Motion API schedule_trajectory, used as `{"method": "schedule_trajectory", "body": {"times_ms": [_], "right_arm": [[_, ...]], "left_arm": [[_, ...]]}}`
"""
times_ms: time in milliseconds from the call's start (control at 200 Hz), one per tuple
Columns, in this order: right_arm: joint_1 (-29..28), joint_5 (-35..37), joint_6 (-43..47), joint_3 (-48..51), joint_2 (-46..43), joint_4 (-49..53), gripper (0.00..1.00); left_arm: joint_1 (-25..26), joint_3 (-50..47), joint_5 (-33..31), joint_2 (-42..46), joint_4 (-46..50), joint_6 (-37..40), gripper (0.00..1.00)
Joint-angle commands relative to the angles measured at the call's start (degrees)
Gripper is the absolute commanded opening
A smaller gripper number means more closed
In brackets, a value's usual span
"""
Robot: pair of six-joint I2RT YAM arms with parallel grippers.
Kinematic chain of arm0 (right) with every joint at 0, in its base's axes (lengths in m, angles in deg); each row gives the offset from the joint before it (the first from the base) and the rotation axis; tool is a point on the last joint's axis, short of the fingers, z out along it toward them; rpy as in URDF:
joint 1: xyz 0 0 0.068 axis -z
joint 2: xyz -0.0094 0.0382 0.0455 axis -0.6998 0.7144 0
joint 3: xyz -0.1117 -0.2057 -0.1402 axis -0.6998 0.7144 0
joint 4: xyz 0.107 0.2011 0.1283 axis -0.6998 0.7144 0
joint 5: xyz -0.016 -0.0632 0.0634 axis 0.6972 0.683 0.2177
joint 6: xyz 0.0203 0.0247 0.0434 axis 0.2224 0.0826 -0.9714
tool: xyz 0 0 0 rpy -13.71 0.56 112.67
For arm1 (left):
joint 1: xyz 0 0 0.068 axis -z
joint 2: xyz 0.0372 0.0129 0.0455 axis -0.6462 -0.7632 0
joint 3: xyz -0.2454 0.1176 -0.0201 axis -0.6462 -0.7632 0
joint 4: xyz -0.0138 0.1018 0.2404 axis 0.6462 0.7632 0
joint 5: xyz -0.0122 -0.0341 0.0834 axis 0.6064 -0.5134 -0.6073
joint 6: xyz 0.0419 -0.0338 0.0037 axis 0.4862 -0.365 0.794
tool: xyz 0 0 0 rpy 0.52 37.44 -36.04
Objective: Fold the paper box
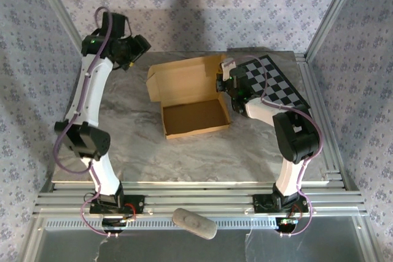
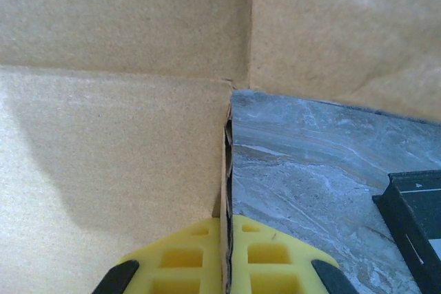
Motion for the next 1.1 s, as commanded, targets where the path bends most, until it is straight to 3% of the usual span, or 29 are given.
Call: {"method": "schedule_trajectory", "body": {"times_ms": [0,160,280,540,650,750,880,914,944,974,1094], "right_arm": [[0.5,-2.1,2.1,0.3,-0.8,2.8,0.0],[0.8,-3.2,1.8,-0.5,-0.6,3.8,0.0],[0.9,-3.7,1.3,-0.9,-0.4,4.5,0.0],[1.1,-4.4,-0.1,-1.8,-0.5,6.2,0.0],[1.2,-4.6,-0.8,-1.8,-0.5,6.9,0.0],[1.4,-4.5,-1.9,-2.2,-0.7,7.8,0.0],[1.7,-3.9,-4.6,-2.8,-1.5,9.5,0.0],[1.6,-3.7,-5.5,-3.0,-1.8,10.0,0.0],[1.6,-3.3,-6.3,-3.3,-2.1,10.7,0.0],[1.6,-3.0,-6.9,-3.6,-2.3,11.6,0.0],[1.5,-1.6,-11.5,-4.6,-3.1,14.9,0.0]], "left_arm": [[6.3,6.2,-11.6,-4.6,9.2,26.2,0.73],[9.7,3.7,-9.1,-5.1,0.6,38.0,0.77],[14.4,3.5,-12.7,-6.4,-5.2,46.5,0.8],[18.3,-1.5,-21.0,-7.3,-7.3,55.2,0.8],[19.1,-1.7,-21.1,-8.2,-7.5,56.1,0.76],[20.5,-2.9,-21.5,-8.4,-8.9,57.5,0.66],[22.5,-5.2,-24.4,-8.1,-10.9,59.1,0.44],[22.9,-5.9,-25.1,-7.9,-11.3,59.4,0.34],[23.2,-6.6,-25.3,-7.7,-11.7,59.8,0.12],[23.6,-7.6,-27.0,-7.3,-13.0,59.8,0.01],[24.9,-13.2,-30.4,-4.6,-18.5,62.3,0.0]]}}
